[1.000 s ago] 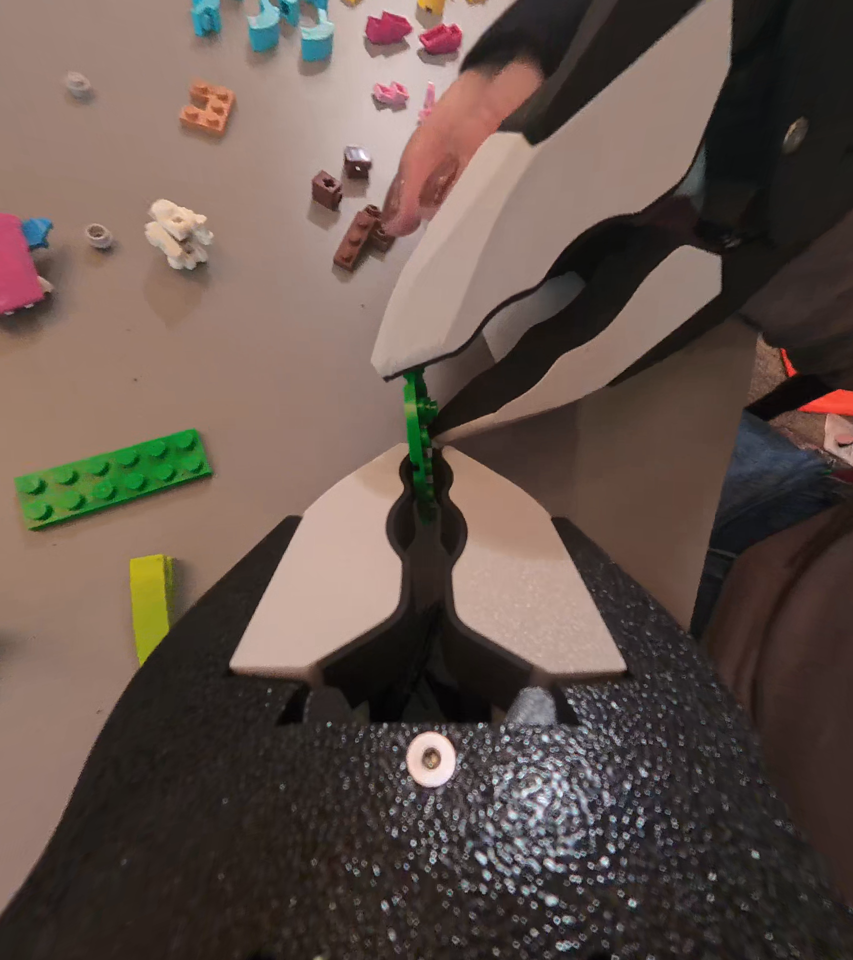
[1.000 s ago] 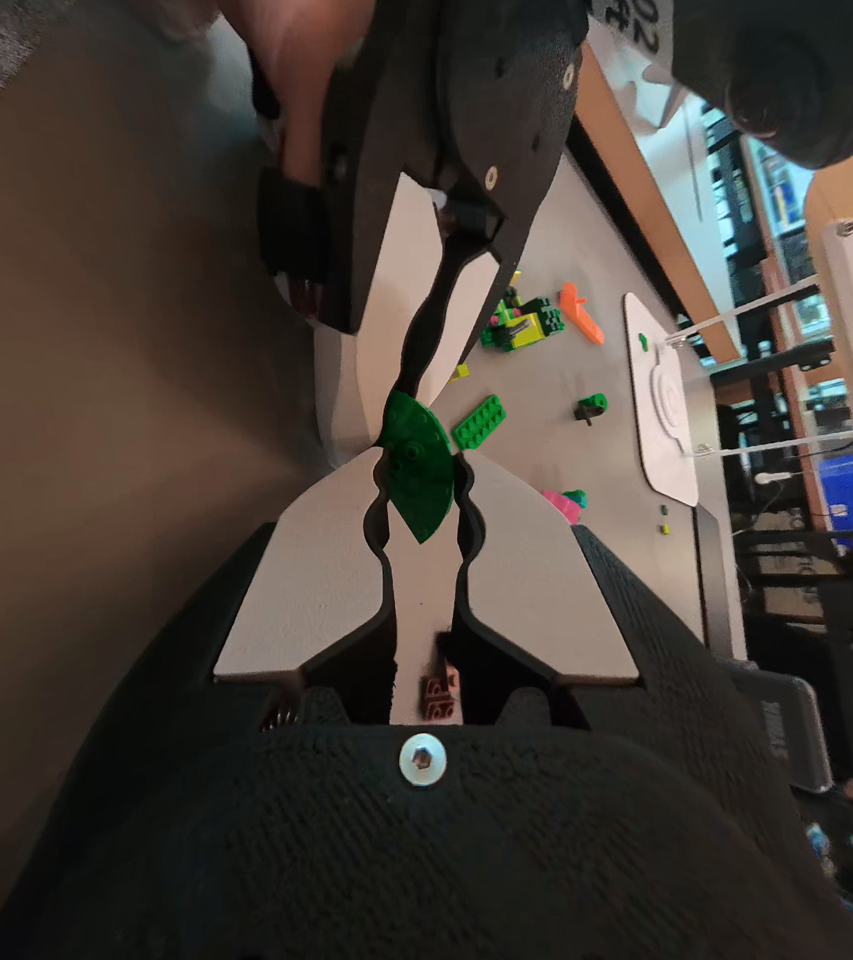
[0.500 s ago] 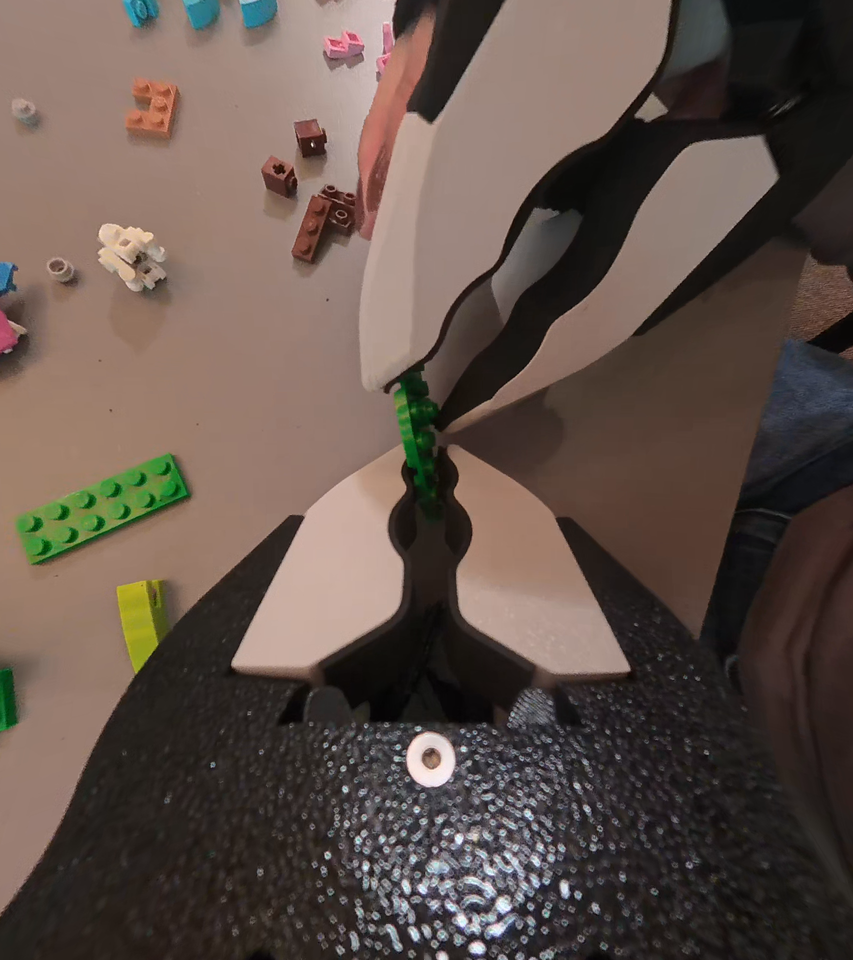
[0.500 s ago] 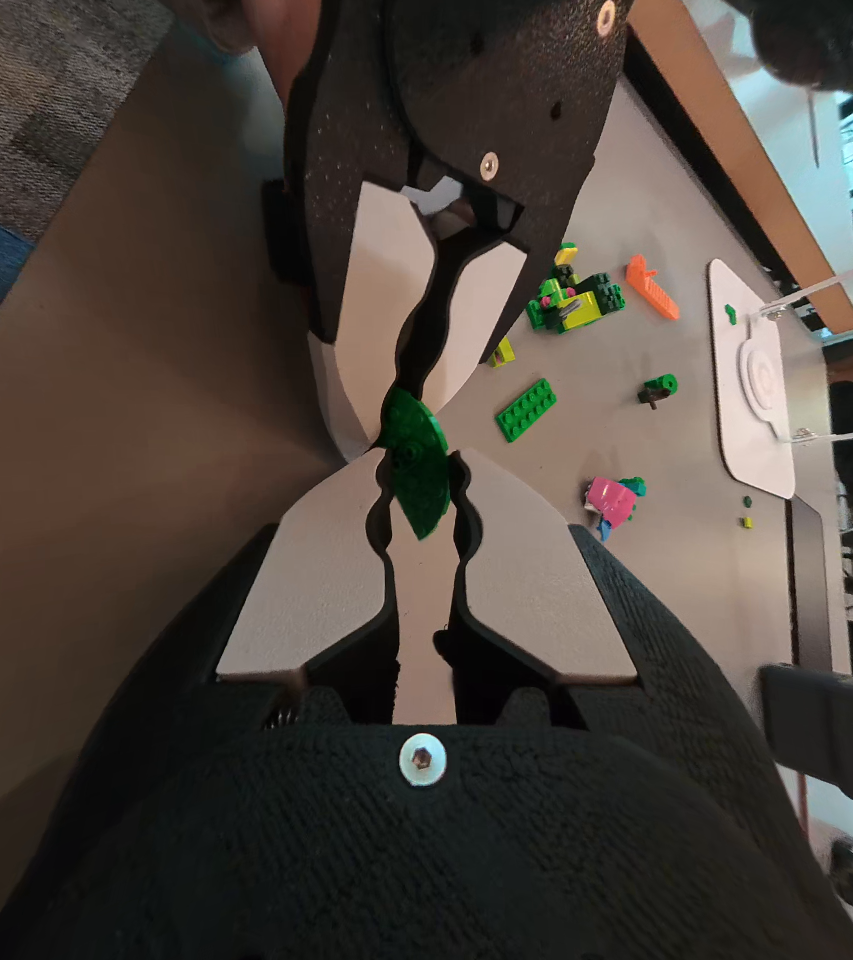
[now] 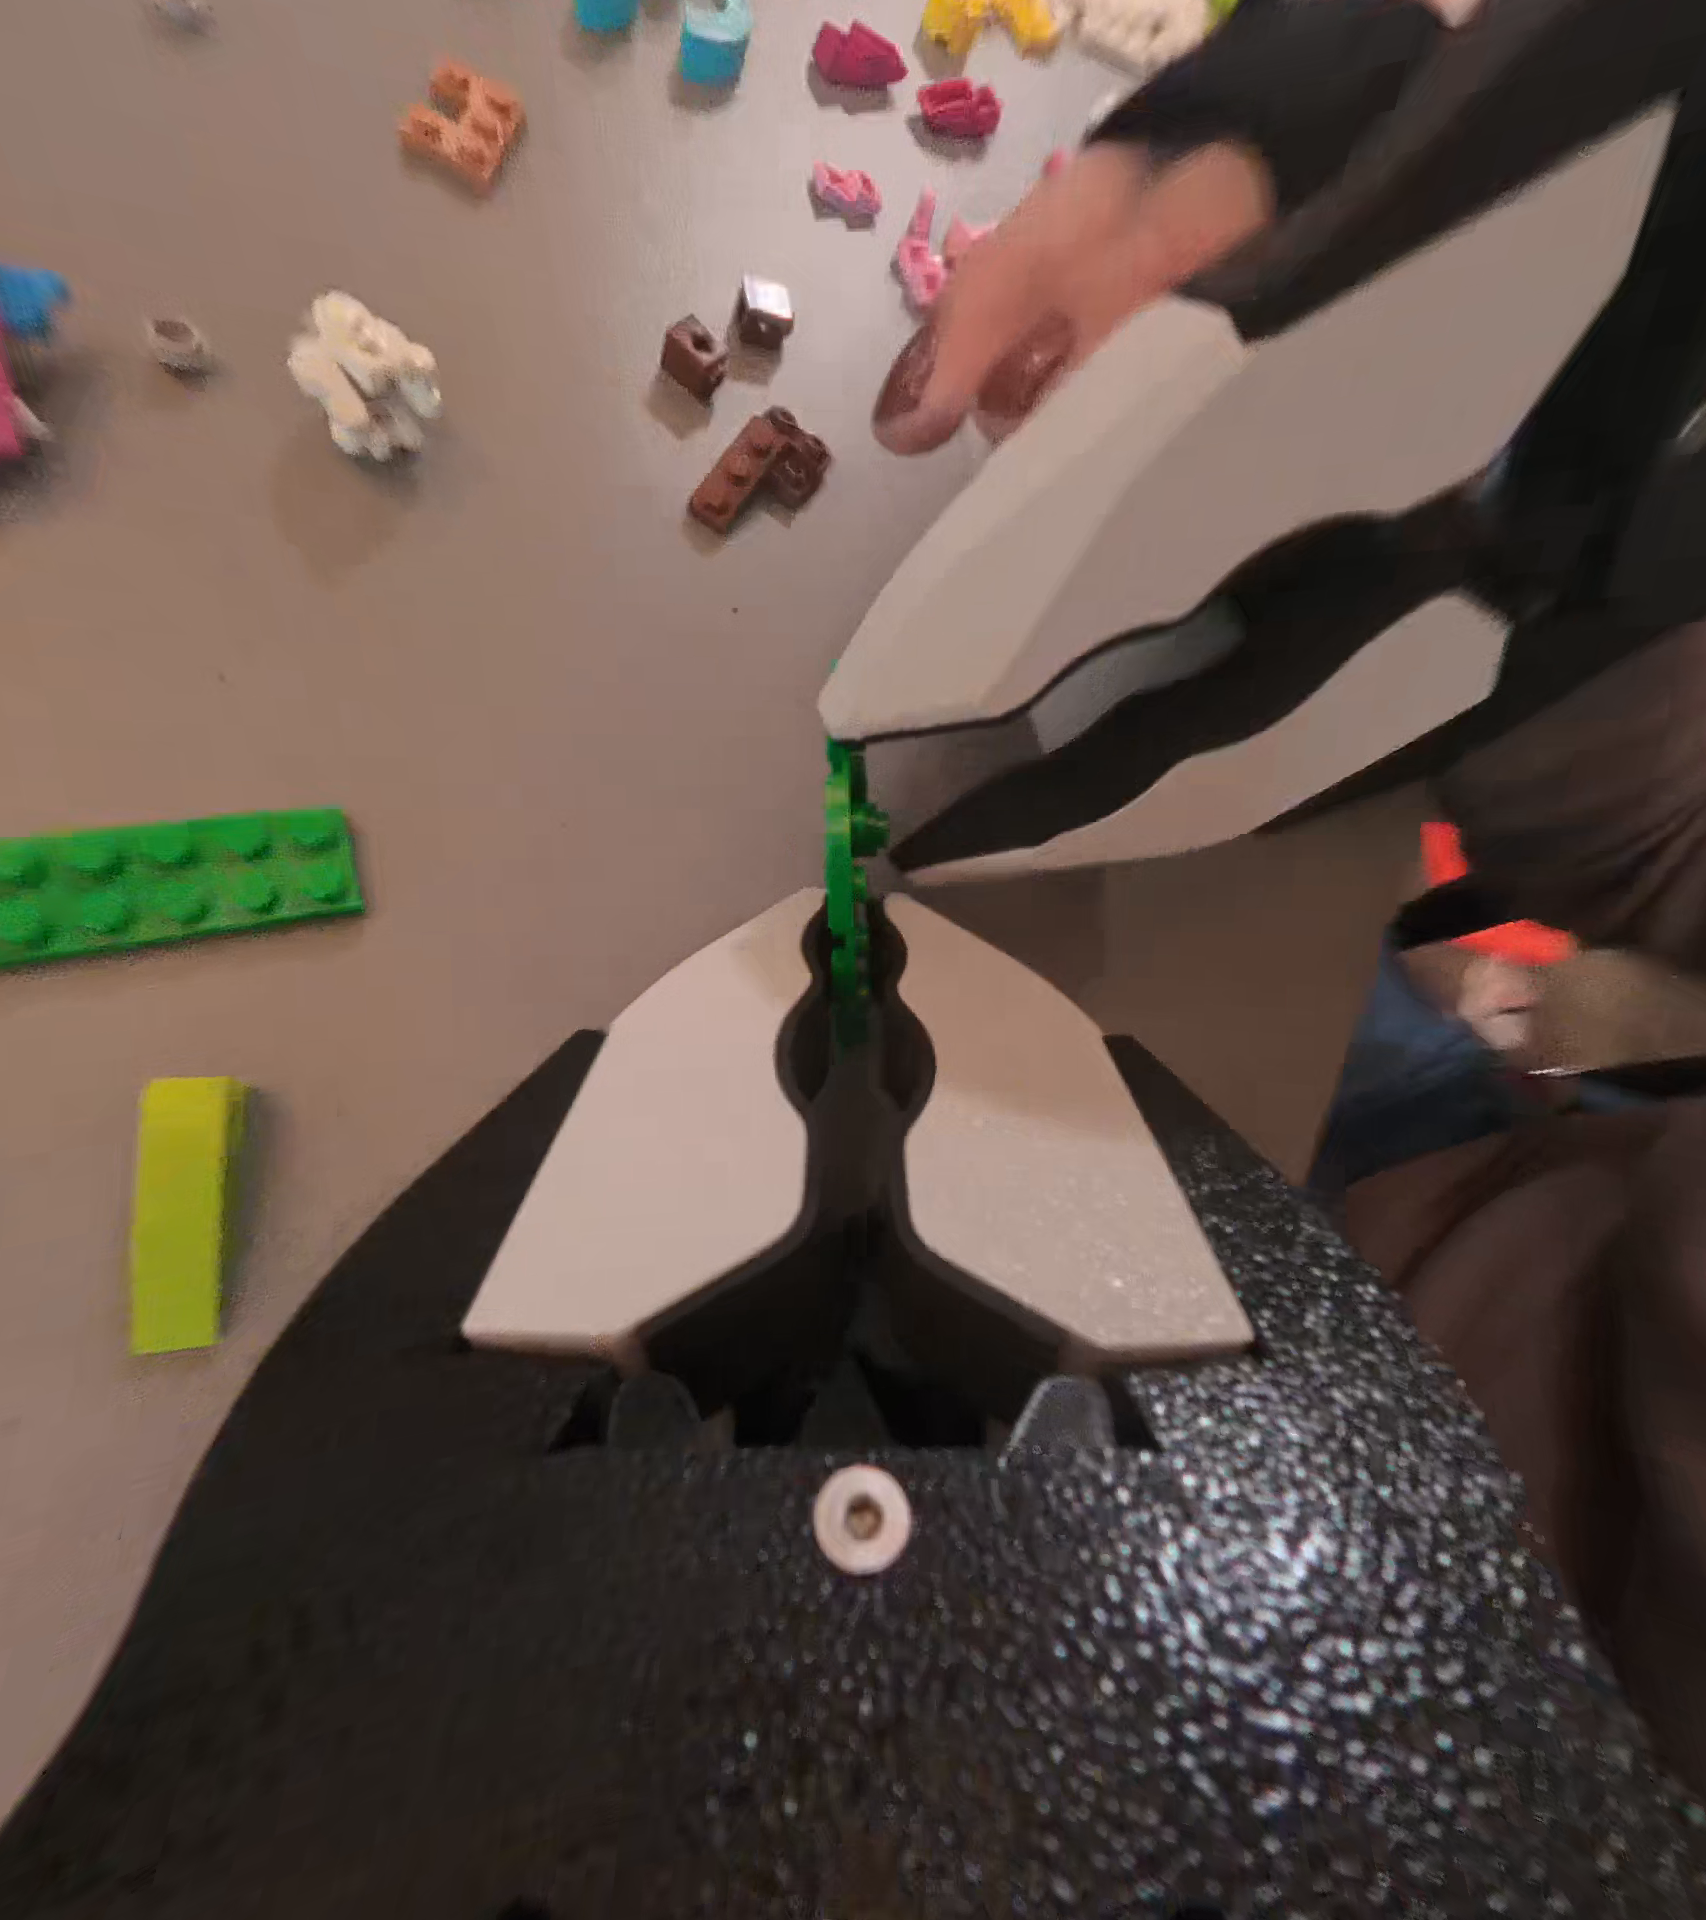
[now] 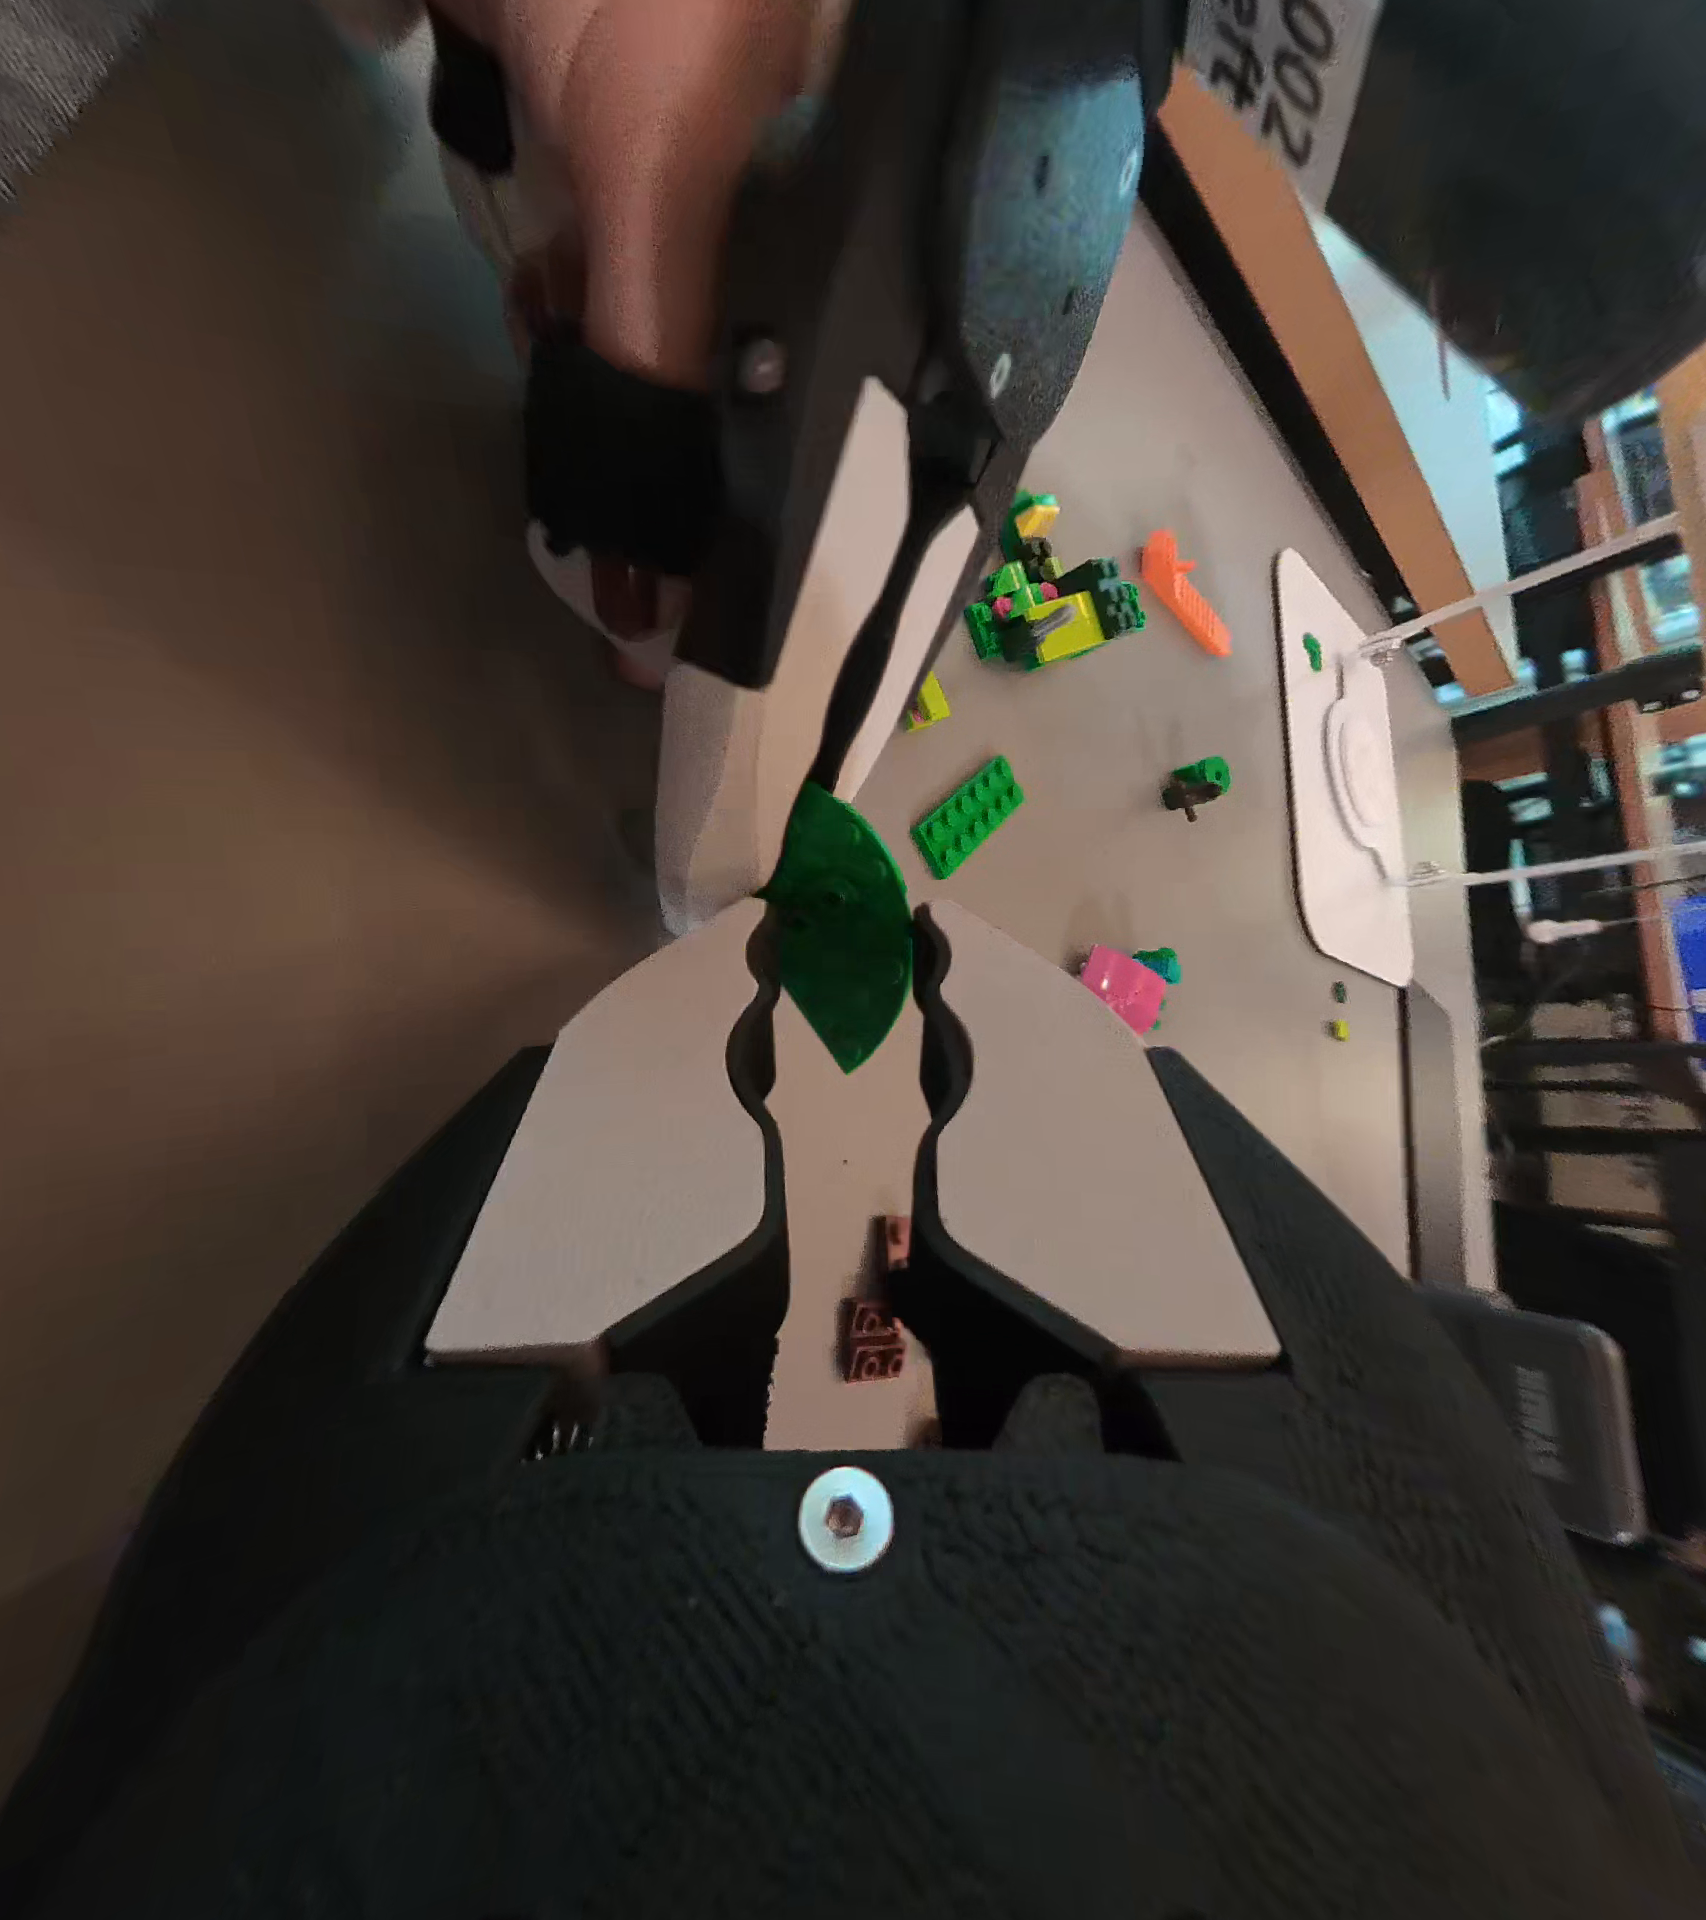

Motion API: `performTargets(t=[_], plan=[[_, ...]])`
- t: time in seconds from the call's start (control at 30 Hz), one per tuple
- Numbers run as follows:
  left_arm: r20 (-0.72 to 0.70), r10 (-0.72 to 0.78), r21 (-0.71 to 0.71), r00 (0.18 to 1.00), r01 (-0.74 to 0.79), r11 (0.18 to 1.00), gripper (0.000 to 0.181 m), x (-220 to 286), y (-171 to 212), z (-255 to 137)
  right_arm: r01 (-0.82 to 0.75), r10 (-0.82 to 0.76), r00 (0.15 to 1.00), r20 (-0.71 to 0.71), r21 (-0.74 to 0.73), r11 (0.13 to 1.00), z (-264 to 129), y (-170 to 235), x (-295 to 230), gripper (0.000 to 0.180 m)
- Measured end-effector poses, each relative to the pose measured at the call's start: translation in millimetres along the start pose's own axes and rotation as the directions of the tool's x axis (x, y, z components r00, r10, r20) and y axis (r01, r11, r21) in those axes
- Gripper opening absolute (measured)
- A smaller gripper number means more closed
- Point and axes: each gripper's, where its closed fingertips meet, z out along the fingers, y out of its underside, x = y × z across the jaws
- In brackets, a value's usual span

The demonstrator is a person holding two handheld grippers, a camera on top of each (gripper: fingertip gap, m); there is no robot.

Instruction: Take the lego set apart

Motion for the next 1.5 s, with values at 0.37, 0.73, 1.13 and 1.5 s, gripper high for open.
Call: performTargets(t=[0.37,0.73,1.13,1.5], plan=[[-0.146,-0.065,-0.022,0.987,0.063,0.998,0.005,12,7,-4,0.073,-0.073,0.997,0.017,0.005,0.997,1,-5,-7,0.022],[-0.113,-0.057,-0.055,0.992,0.051,0.997,0.005,11,10,-2,0.054,-0.052,0.998,0.040,-0.062,0.997,3,-2,-10,0.020],[-0.109,0.005,-0.088,0.994,-0.015,0.996,0.006,16,15,0,0.004,0.001,0.989,0.150,-0.029,1.000,-2,-3,-16,0.020],[-0.035,0.126,-0.103,0.991,-0.129,0.986,0.005,10,16,-4,-0.114,0.103,0.977,0.189,0.048,0.992,-14,-11,-8,0.008]])
